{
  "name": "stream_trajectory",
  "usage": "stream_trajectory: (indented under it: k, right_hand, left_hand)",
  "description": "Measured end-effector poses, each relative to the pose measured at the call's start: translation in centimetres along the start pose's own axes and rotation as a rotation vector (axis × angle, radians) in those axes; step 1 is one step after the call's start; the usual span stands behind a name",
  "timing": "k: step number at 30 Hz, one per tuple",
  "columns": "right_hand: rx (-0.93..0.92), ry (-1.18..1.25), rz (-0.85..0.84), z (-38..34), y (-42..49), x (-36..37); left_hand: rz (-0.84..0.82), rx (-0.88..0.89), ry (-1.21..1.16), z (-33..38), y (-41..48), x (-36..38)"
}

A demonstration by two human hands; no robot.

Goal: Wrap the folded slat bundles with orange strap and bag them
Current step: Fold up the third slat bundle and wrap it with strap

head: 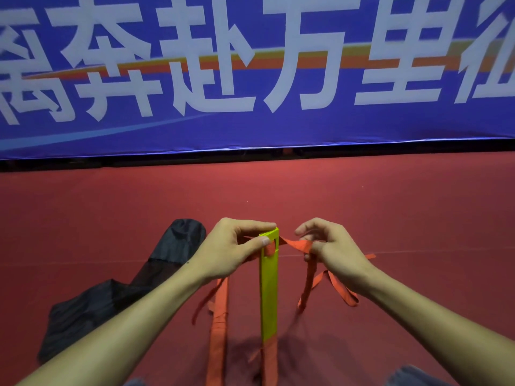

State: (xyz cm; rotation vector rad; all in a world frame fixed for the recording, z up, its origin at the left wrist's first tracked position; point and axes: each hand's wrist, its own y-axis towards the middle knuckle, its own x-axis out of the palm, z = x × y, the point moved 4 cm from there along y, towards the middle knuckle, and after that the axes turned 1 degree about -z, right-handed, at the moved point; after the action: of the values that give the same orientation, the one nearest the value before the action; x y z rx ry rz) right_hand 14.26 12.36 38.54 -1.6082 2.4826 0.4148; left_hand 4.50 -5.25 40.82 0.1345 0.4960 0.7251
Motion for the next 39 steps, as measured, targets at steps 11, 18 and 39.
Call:
stream_trajectory:
  k: [11,18,39]
  right_hand:
    - [-0.185,-0.343,-0.025,-0.6,0.0,0.0]
    - [-0.185,-0.303,-0.025,-0.9,-0.1,0.7]
    - [0.008,0.001,-0.240,0.3,-0.4,0.9]
  left_hand:
    - [0.059,0.157,0.422,0.7,0.2,-0.4]
    - [0.082,0.156,0.264,0.3,0.3,0.0]
    - [0.128,0.039,-0.071,-0.9,-0.1,0.1]
